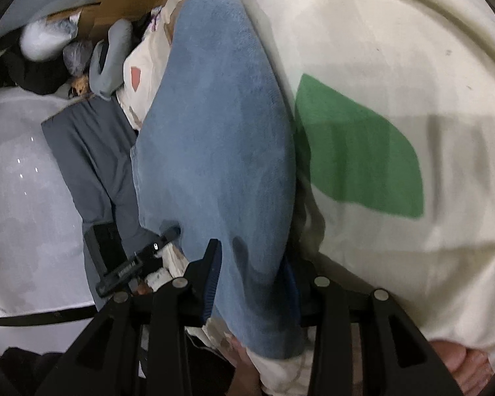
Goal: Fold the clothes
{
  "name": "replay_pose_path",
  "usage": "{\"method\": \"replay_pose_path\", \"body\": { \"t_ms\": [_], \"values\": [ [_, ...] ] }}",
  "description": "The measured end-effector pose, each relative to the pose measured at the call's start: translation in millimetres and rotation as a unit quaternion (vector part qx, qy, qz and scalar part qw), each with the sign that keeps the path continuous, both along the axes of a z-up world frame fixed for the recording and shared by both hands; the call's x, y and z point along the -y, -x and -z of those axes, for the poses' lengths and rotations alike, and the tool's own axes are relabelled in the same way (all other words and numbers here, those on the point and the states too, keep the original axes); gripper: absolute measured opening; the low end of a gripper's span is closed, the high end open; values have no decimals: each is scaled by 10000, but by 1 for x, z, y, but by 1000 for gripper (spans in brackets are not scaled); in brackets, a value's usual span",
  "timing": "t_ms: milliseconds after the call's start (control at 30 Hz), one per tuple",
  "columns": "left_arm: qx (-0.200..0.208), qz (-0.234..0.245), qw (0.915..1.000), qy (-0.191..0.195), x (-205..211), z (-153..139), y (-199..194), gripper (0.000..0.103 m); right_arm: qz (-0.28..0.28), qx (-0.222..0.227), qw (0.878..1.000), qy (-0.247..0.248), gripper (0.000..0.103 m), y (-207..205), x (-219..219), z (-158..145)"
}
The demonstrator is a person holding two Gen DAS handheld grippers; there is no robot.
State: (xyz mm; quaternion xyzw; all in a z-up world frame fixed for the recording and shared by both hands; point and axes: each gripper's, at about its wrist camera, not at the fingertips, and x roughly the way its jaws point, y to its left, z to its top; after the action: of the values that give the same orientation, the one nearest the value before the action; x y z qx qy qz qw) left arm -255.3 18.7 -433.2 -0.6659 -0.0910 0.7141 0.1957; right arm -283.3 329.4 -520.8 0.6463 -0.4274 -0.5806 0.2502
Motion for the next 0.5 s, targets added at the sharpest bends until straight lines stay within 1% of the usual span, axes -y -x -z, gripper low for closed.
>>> {"method": "replay_pose_path", "body": {
  "t_ms": [167,200,233,300,367,433,500],
  "values": [
    [35,-4,10000,42,-2,-1,2,22,76,17,10000,46,33,7,4,7],
    [40,-4,10000,51,-3,-1,2,22,73,19,10000,55,31,8,6,7],
    [38,-4,10000,60,-4,-1,3,22,40,-9,10000,82,22,9,8,6],
    [22,-2,10000,61,-4,-1,3,22,-55,-189,9994,294,13,9,8,-2],
    [21,-10,10000,57,-5,-1,2,22,-73,-326,9981,524,13,9,7,-11],
    [17,3,10000,52,-6,0,2,22,-135,-315,9987,386,15,11,10,-11],
    [7,43,10000,74,-7,1,2,22,-246,-222,9994,99,19,14,17,-3]
  ]
}}
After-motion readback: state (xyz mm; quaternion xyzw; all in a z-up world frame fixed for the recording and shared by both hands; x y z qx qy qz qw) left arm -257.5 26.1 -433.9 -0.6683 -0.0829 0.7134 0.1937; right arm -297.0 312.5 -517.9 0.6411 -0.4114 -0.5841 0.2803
